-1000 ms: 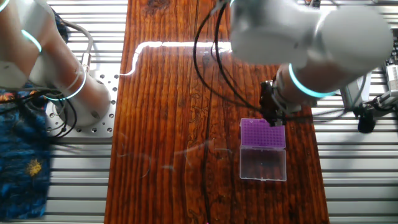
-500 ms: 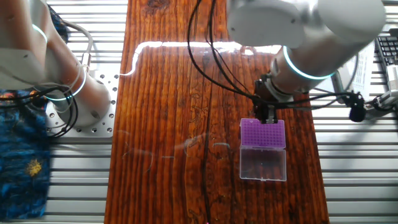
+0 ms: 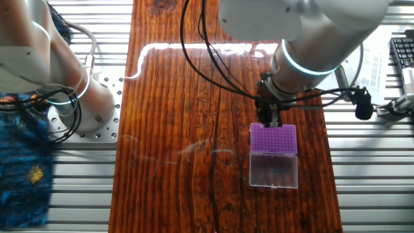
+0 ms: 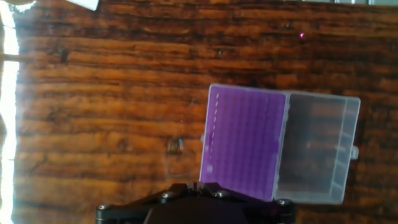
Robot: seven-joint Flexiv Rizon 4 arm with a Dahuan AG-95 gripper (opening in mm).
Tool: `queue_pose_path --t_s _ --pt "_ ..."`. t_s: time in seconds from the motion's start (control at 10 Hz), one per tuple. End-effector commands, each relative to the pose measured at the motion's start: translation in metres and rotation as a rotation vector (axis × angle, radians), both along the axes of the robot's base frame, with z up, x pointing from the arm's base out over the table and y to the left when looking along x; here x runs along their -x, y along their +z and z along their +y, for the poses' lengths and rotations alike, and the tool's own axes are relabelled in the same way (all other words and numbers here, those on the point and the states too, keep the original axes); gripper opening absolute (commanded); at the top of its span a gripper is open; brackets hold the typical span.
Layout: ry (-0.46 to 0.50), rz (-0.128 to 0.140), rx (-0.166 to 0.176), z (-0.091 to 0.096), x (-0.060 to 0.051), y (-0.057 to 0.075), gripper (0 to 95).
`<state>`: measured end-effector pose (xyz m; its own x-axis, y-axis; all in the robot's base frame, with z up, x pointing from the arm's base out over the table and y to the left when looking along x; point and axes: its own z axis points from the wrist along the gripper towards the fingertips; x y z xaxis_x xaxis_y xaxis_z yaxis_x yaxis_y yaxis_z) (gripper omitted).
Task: Insert a small pipette tip into the holder for small pipette tips
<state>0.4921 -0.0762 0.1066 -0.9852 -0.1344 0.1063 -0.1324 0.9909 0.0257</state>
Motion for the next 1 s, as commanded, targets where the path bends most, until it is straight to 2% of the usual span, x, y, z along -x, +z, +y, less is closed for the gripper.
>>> queue_pose_path --t_s 0.1,0.4,0.5,0.8,0.9,1.0 --pt "0.009 0.003 -0.007 -0.007 0.009 0.005 0.0" --pt "0.001 -0.017 -0.010 -0.009 0.015 0.006 0.0" --pt "-0.006 -0.041 -0.008 -0.008 0.017 0.008 0.0" --pt "0.012 -0.042 -0.011 -0.009 0.018 0.009 0.0" --pt "-0.003 -0.044 -0.012 -0.009 0.019 0.010 0.0" --pt "-0.073 -0.049 -0.005 -0.008 0.020 0.014 0.0"
